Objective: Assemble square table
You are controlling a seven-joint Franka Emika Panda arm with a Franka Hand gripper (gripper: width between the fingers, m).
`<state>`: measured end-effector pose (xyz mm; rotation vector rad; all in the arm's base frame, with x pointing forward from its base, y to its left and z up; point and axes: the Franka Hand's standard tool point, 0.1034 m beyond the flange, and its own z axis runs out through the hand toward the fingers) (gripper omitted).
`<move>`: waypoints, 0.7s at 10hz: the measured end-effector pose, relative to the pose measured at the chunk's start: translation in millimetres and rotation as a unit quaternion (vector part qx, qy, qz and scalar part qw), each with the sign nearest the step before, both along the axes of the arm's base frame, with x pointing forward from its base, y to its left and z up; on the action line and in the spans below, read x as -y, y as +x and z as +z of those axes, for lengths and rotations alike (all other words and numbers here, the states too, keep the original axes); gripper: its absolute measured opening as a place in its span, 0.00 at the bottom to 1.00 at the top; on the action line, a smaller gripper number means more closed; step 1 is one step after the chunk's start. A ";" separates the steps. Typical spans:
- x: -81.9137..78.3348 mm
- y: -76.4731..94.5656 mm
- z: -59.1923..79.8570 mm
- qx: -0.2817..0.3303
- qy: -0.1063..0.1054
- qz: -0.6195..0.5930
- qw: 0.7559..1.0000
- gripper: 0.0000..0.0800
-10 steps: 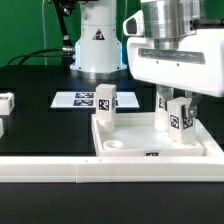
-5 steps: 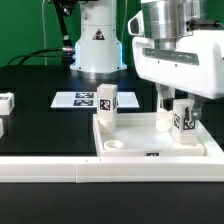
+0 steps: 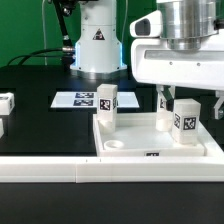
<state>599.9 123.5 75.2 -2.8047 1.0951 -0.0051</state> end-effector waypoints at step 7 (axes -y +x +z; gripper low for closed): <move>5.1 3.5 1.4 0.035 -0.040 0.302 0.952 0.81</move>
Offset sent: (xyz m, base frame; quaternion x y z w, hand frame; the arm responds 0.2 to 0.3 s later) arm 0.0025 -0.0079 0.0016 -0.0082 0.0020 -0.2080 0.9781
